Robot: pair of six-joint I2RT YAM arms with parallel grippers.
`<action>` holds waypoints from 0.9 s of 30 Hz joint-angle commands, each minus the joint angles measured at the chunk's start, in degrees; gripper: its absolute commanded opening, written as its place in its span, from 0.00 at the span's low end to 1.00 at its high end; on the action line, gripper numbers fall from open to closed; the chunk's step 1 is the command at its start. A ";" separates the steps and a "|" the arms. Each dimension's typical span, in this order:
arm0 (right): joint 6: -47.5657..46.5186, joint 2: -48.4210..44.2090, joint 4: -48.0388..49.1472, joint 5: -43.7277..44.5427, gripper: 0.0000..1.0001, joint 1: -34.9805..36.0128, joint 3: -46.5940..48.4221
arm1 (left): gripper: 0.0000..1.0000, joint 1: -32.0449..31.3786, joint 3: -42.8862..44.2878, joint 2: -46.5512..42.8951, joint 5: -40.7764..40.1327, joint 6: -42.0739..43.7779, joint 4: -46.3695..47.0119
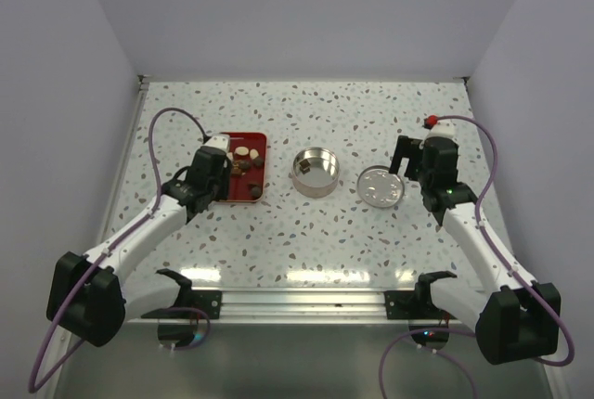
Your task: Pack the chocolate
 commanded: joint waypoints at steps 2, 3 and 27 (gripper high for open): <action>0.19 -0.57 0.13 0.10 0.99 0.08 1.92 | 0.44 0.59 0.70 -0.01 0.59 -0.62 2.47; 0.19 -0.57 0.14 0.10 0.99 0.08 1.92 | 0.43 0.59 0.61 0.16 0.68 -0.53 2.74; 0.19 -0.04 0.05 0.10 0.99 0.16 2.01 | 0.27 -1.60 6.41 -3.45 3.32 0.88 2.92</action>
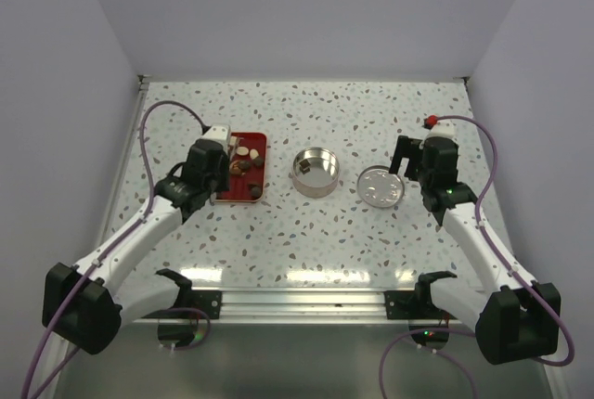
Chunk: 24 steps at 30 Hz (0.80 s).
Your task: Pack the chocolate
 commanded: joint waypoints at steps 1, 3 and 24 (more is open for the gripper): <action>0.19 0.04 0.18 0.19 0.99 0.08 2.01 | 0.26 -3.48 3.35 -0.16 -0.15 0.29 2.50; 0.19 0.22 0.09 0.10 0.99 0.16 2.01 | 0.26 -6.21 4.84 1.76 -1.48 -0.41 2.50; 0.01 1.45 0.27 0.54 0.99 0.08 2.27 | 0.27 -25.56 14.43 13.37 1.50 -4.02 7.60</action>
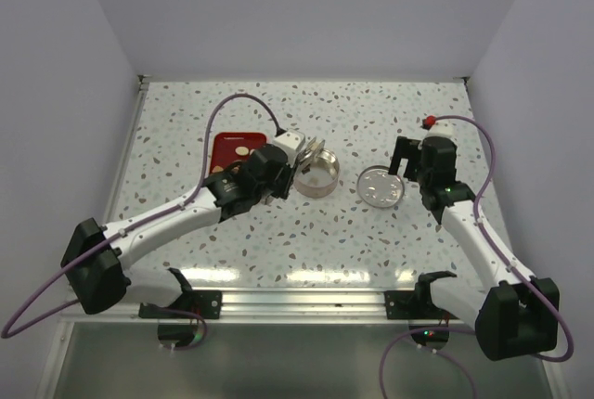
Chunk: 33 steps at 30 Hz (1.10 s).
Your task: Pack the chocolate
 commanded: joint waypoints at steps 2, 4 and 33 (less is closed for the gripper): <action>0.01 0.14 0.35 0.60 0.99 0.16 2.25 | 0.27 -0.86 2.01 1.24 -0.05 -2.09 2.44; -0.08 0.05 0.27 0.69 0.99 0.08 2.25 | 0.29 -0.95 1.75 1.42 0.03 -2.10 2.35; -0.08 -0.39 0.27 0.17 0.99 0.08 2.25 | 0.38 2.91 0.00 -5.25 -5.60 -1.92 -0.30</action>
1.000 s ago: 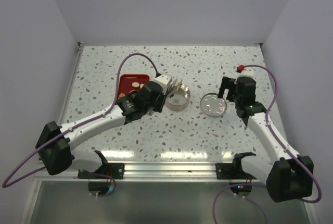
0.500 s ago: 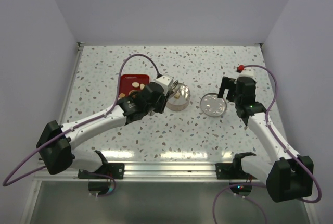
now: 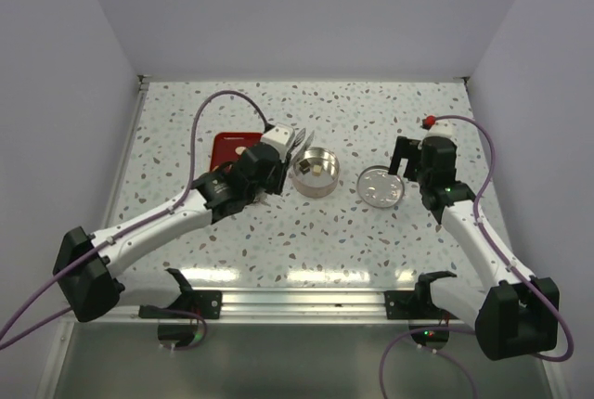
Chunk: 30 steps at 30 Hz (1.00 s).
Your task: Pack the chocolate
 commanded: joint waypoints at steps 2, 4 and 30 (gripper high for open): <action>0.01 -0.56 0.27 0.25 0.99 0.16 2.18 | 0.38 7.21 -1.59 -4.87 0.22 -0.20 2.34; -0.08 -0.56 0.18 0.17 0.99 0.08 2.18 | 0.38 11.45 -3.87 -6.28 1.91 0.24 3.48; 0.01 -0.39 0.00 -0.19 0.99 0.08 2.18 | 0.41 22.10 -13.28 -5.23 -0.64 1.92 4.45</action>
